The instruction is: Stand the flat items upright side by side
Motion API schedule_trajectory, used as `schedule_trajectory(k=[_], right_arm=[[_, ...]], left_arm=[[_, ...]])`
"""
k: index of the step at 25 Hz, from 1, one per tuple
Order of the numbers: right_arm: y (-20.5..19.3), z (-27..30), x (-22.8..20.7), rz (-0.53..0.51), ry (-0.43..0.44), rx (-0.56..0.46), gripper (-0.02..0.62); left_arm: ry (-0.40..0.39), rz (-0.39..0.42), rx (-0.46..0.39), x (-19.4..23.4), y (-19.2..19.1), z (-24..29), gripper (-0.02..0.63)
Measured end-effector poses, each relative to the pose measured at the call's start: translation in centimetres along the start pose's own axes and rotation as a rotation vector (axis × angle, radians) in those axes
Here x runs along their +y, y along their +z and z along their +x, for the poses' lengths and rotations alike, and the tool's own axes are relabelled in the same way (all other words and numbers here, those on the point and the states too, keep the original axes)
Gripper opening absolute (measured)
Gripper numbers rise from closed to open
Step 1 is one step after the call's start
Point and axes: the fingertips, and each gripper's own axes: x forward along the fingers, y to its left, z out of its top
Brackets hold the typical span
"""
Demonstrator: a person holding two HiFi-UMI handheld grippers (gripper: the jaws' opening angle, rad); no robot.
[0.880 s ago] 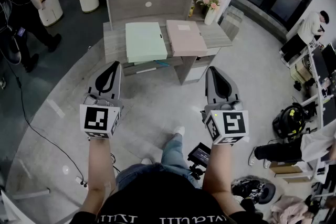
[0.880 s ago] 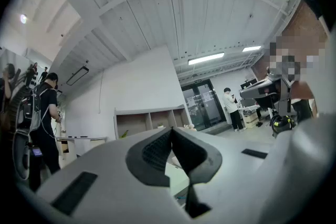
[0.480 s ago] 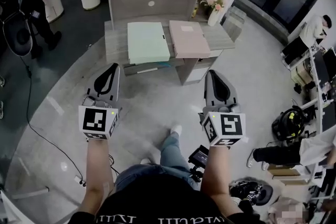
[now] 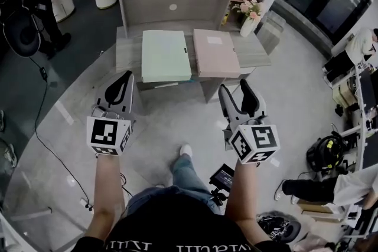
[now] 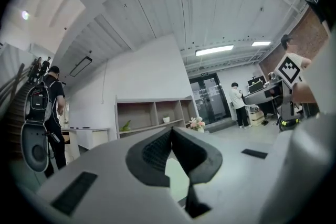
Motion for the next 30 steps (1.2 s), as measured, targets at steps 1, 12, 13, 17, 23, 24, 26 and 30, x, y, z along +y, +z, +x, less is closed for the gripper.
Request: schedule_trajectory(k=[1,12,13,17,23,24,26,30], right_arm=[[-0.3,1.2,-0.6,0.014,0.015,0.004,0.3],[-1.5,14.0,-8.8,0.106,0.141,0.083,0.364],[-1.6,15.1,-9.6,0.108,0.144,0.089,0.364],[-2.2,19.1,-12.3,0.102,0.168,0.117,0.362],[-3.9,23.6,-13.8,0.15,0.249,0.15,0.362],[-4.3,24.1,-13.8,0.166,0.266,0.161,0.362],[-5.5,25.2,-13.3,0.193,0.297,0.19,0.362],[-8.4,27.1,-12.1,0.218,0.336,0.259,0.362]], left_arm=[[0.01,-0.004,0.004,0.3,-0.2,1.0,0.014],[0.124,-0.001,0.05,2.3,-1.8,12.2,0.014],[0.137,-0.001,0.053,2.5,-2.0,13.2,0.014],[0.185,-0.008,0.071,3.0,-2.9,16.4,0.015],[0.231,-0.008,0.104,3.6,-4.6,19.6,0.015],[0.236,-0.006,0.11,3.8,-4.9,19.8,0.014],[0.248,-0.007,0.123,4.4,-5.4,20.1,0.014],[0.271,-0.012,0.148,5.8,-6.8,19.8,0.015]])
